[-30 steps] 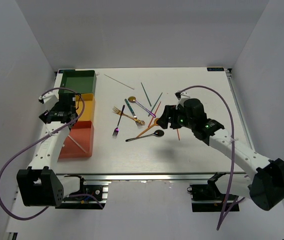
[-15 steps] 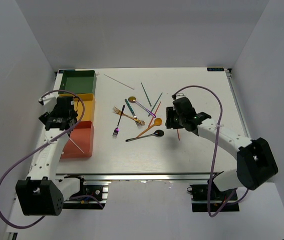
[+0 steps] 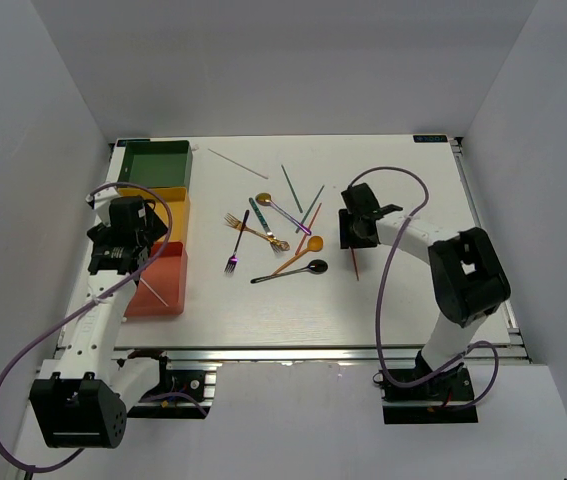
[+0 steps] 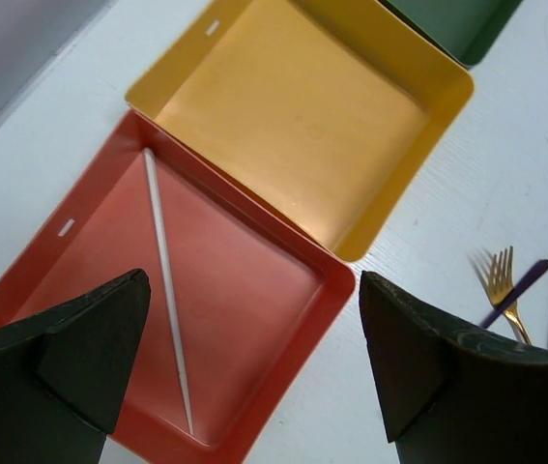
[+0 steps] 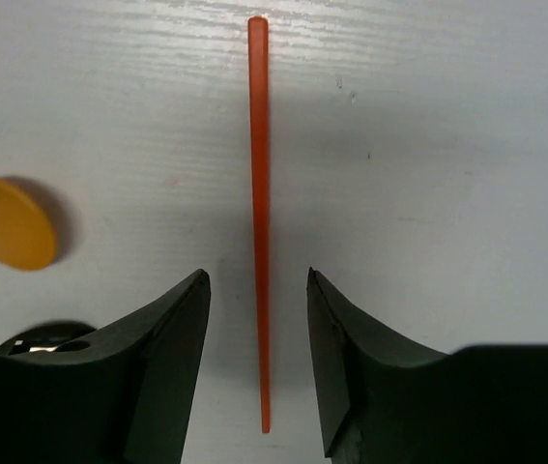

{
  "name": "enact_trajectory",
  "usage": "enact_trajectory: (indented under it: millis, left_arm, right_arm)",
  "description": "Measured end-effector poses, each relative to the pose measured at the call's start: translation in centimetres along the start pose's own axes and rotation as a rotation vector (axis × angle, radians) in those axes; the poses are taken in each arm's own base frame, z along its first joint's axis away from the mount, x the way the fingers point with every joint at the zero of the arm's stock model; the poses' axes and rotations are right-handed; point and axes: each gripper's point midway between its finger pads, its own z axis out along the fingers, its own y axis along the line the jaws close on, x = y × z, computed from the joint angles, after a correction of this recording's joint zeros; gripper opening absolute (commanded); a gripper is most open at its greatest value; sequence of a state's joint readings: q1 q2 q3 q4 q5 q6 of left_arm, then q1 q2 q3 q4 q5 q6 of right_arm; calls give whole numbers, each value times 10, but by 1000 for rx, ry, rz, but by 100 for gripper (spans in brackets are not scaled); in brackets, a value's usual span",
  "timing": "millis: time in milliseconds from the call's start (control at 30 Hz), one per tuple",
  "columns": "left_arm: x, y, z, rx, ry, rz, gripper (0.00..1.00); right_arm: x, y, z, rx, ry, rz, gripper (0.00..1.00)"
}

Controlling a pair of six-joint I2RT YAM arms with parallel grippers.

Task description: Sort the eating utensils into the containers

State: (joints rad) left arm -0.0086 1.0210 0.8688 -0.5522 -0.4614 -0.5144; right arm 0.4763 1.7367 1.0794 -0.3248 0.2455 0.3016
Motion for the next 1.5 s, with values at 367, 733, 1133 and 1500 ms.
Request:
enact_trajectory:
  millis: [367, 733, 1133, 1500]
  left_arm:
    - [7, -14, -1, 82, 35, 11, 98]
    - [52, -139, -55, 857, 228, -131, 98]
    - [81, -241, -193, 1406, 363, -59, 93]
    - [78, -246, -186, 1365, 362, -108, 15]
  right_arm:
    - [-1, -4, 23, -4, 26, 0, 0]
    - [-5, 40, -67, -364, -116, 113, 0]
    - [-11, 180, -230, -1232, -202, 74, 0]
    - [0, 213, -247, -1299, -152, 47, 0]
